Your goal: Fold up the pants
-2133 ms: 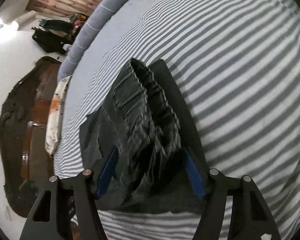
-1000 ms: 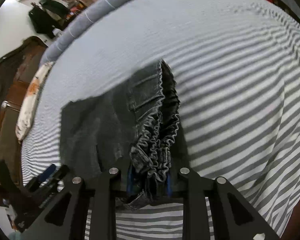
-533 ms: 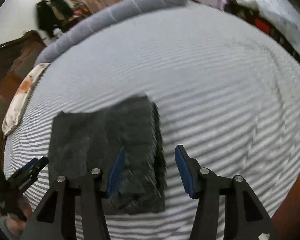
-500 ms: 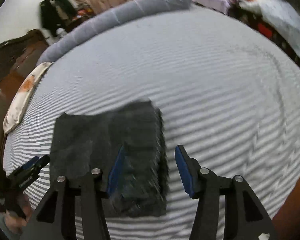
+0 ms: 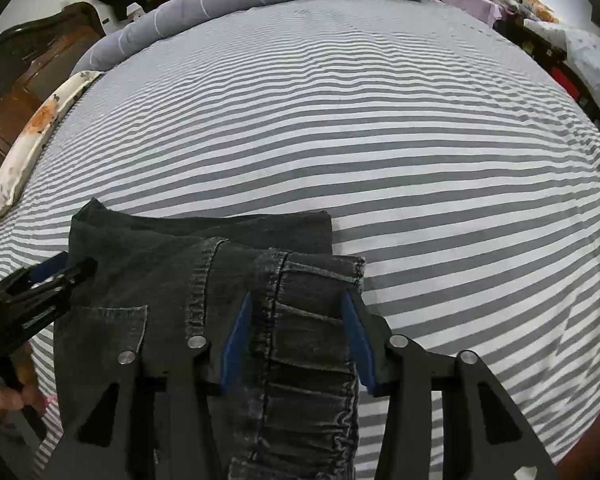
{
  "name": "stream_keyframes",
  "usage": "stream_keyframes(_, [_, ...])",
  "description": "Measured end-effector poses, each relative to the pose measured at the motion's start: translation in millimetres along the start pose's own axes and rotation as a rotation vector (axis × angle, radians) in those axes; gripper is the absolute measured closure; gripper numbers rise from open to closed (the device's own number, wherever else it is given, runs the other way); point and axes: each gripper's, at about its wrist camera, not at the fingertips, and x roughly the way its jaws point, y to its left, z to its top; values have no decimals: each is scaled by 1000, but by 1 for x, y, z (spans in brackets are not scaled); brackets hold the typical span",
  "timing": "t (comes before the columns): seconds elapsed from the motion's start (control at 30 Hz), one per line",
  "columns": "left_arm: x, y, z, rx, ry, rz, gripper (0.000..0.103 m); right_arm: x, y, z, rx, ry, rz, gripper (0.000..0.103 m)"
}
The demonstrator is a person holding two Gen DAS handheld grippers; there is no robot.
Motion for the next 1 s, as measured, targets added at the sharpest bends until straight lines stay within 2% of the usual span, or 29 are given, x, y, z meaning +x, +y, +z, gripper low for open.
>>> stream_keyframes(0.07, [3, 6, 1, -32, 6, -27, 45, 1, -6, 1, 15, 7, 27, 50])
stream_keyframes(0.2, [-2, 22, -7, -72, 11, -86, 45, -4, -31, -5, 118, 26, 175, 47])
stream_keyframes(0.33, [-12, 47, -30, -133, 32, -201, 45, -6, -64, -23, 220, 60, 326, 46])
stream_keyframes(0.57, [-26, 71, -59, -204, 58, -358, 45, 6, -99, -54, 282, 130, 558, 43])
stream_keyframes(0.7, [-25, 74, -61, -221, 75, -409, 45, 16, -103, -57, 272, 131, 645, 43])
stream_keyframes(0.77, [-23, 73, -58, -210, 80, -412, 45, 22, -104, -56, 265, 128, 680, 42])
stream_keyframes(0.9, [-19, 72, -56, -221, 80, -448, 45, 41, -99, -43, 284, 122, 777, 42])
stream_keyframes(0.97, [-15, 72, -53, -237, 82, -460, 42, 47, -89, -34, 257, 102, 781, 44])
stream_keyframes(1.0, [-15, 71, -52, -239, 79, -466, 37, 48, -84, -31, 236, 100, 774, 44])
